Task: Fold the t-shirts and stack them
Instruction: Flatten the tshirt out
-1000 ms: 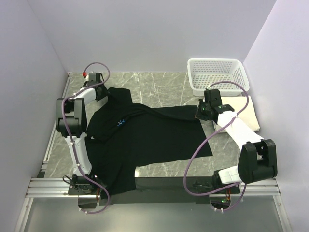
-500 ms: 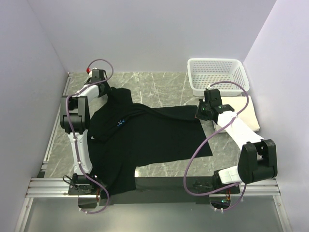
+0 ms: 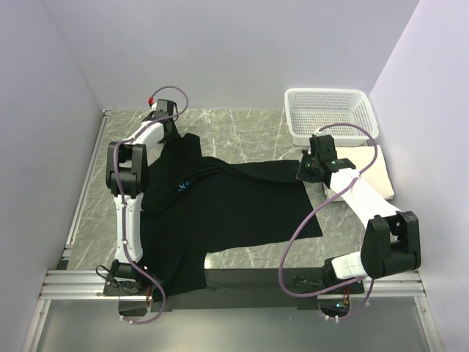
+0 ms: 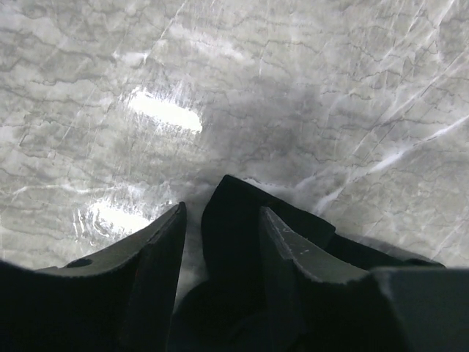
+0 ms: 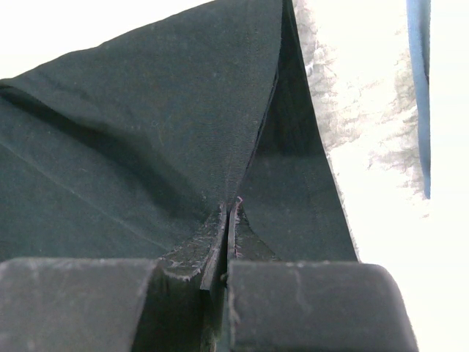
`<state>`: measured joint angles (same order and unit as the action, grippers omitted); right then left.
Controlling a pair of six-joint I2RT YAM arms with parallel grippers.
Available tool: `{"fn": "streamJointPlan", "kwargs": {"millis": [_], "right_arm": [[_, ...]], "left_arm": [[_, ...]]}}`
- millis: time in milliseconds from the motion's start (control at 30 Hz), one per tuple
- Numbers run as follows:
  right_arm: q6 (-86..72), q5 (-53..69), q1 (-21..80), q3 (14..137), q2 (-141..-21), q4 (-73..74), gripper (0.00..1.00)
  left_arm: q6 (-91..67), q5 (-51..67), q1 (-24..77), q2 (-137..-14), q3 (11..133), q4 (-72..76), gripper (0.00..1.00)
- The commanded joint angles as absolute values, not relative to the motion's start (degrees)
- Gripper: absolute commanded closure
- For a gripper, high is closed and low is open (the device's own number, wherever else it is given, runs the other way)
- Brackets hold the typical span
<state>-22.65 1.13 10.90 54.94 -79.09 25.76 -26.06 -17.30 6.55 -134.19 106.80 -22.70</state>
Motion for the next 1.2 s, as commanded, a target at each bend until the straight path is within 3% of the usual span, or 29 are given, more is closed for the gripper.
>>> {"fn": "streamJointPlan", "kwargs": {"millis": [0,200,267,300,433,833,1167], "right_arm": [[-22.2,1.0,11.1,55.1,-77.7,24.7,1.00],[-22.5,1.2,11.1,55.2,-77.9,24.6,1.00],[-22.4,1.2,11.1,55.1,-77.6,24.6,1.00],[-22.4,1.1,11.1,54.9,-77.6,24.6,1.00],[-22.4,0.9,11.1,54.8,-77.3,24.7,1.00],[-22.9,-3.3,11.0,62.5,-82.0,21.5,1.00],[-19.1,-7.4,9.8,79.0,-98.1,16.2,1.00]], "left_arm": [[-24.7,-18.3,6.6,-136.7,109.9,-28.6,0.51],[-25.2,-18.0,6.7,-140.5,114.5,-33.9,0.64],[-25.7,-18.4,6.6,-141.8,115.7,-36.1,0.73],[-25.8,-18.5,6.4,-142.1,116.1,-36.7,0.83],[-26.5,-19.5,5.6,-142.3,116.6,-38.4,0.99],[-17.3,-25.2,3.8,-129.5,113.7,-23.4,0.99],[-12.9,-21.8,1.6,-125.9,120.8,-15.9,0.99]]}}
